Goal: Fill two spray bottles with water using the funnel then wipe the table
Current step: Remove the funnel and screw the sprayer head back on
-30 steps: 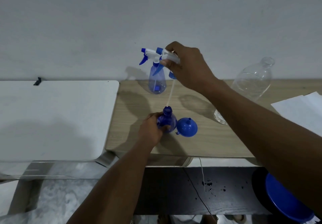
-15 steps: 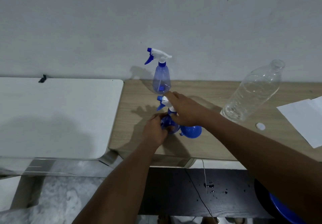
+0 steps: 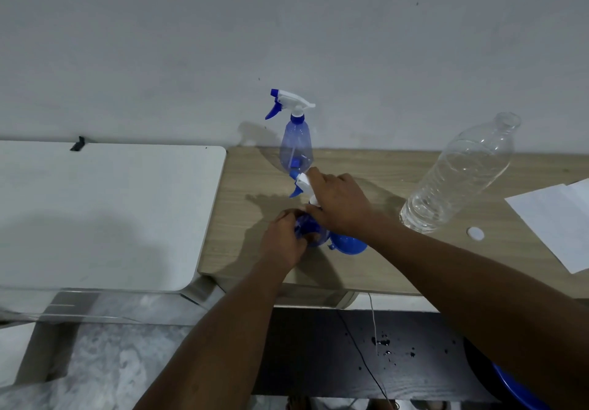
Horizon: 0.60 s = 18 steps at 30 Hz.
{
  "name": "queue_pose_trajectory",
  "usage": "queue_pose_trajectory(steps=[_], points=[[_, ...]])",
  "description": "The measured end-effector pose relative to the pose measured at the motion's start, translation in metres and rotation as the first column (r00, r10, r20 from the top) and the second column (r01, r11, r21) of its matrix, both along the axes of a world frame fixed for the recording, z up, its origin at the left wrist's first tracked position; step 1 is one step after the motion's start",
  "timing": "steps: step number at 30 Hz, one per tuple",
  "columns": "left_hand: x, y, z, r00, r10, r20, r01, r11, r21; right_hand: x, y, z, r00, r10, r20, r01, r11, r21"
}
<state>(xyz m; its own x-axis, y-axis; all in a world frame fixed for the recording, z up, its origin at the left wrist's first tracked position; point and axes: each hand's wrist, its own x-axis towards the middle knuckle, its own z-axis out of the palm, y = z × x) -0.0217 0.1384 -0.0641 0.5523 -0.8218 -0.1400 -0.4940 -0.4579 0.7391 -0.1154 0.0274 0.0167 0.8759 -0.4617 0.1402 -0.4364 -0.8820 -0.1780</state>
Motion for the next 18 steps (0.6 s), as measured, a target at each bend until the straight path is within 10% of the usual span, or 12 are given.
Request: queue_pose_trajectory(steps=[18], points=[[-0.0021, -0.0015, -0.0016, 1.0, 0.017, -0.025, -0.017, 1.0, 0.0, -0.0033, 0.0031, -0.0051, 0.993, -0.09, 0.074, 0.081, 0.991, 0.109]])
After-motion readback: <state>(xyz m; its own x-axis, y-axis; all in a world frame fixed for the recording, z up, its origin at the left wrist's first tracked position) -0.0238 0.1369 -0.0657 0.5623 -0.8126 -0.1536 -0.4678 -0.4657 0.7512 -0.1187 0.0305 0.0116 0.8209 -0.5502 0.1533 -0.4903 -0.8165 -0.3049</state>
